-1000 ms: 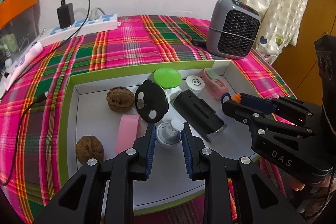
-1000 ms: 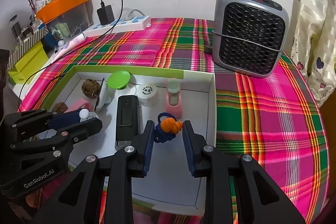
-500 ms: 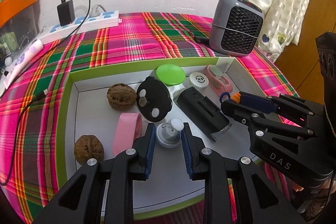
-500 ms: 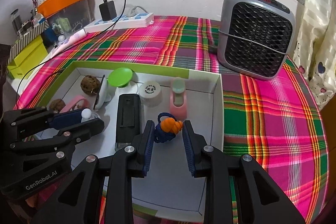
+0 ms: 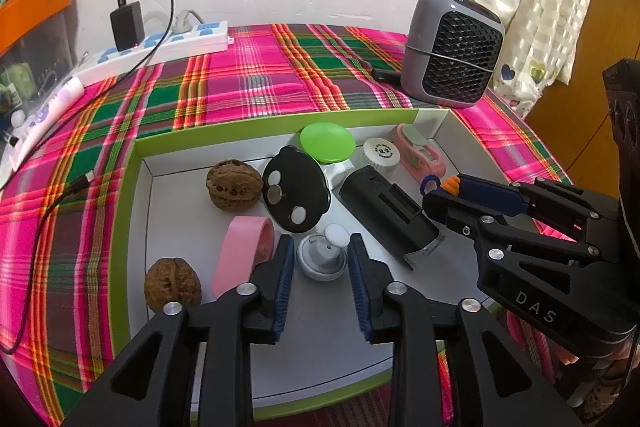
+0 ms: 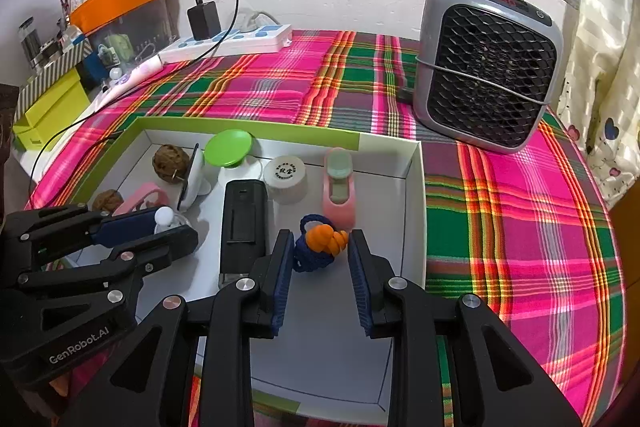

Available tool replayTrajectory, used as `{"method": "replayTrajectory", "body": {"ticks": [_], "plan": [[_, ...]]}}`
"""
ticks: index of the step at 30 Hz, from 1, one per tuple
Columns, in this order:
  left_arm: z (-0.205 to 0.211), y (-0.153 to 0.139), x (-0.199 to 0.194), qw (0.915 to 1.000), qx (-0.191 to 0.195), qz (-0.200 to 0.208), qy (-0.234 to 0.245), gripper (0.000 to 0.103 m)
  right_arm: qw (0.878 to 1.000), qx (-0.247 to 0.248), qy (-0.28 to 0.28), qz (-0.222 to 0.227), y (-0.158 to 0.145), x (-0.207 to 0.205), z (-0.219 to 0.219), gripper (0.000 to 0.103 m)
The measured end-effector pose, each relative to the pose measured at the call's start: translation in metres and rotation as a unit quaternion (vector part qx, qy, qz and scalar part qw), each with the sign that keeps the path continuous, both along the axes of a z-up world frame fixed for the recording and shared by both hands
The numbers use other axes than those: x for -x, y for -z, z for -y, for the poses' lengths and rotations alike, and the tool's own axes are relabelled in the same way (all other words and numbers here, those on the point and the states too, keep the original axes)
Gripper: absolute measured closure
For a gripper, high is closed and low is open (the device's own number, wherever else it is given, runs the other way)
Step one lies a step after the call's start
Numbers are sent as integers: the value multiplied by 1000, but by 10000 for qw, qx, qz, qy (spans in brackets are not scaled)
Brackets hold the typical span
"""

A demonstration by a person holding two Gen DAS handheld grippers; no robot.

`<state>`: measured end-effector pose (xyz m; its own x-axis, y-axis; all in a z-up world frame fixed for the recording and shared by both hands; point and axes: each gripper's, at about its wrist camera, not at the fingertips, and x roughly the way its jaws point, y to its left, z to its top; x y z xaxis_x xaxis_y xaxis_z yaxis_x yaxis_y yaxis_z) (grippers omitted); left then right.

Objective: Organize objects
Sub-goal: 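Lower the egg toy into the box and open the left gripper while the right gripper releases the blue-orange toy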

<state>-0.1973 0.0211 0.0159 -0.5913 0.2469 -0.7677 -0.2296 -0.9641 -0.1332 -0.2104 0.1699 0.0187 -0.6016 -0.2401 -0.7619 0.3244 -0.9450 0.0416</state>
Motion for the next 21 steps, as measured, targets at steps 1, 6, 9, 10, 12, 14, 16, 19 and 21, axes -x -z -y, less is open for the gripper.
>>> {"method": "replayTrajectory", "body": {"ticks": [1,6,9,10,12,14,16,19,21], "plan": [[0,0,0,10000,-9,-3,5,73,10000,19,5,-3,0,0,0,74],[1,-2,-1,10000,-56,-26,14,71,10000,56,19,1,0,-1,-1,73],[2,-4,-1,10000,-55,-50,-9,70,10000,73,50,-10,-1,-1,-1,73],[2,-5,-2,10000,-48,-61,-17,70,9999,85,59,-14,-2,-1,-2,73],[3,-6,-2,10000,-46,-75,-30,69,9999,109,82,-17,-3,-2,-3,73],[4,-7,-4,9999,-52,-97,-42,69,9999,117,82,-11,-3,-4,-3,73],[4,-9,-5,9999,-53,-123,-42,69,9999,99,90,-29,-3,-5,-3,73],[3,-11,-7,9999,-41,-154,-52,68,9999,101,110,-46,-4,-8,-4,73],[4,-11,-8,9998,-42,-161,-58,68,9998,115,156,-67,-5,-9,-5,73]]}}
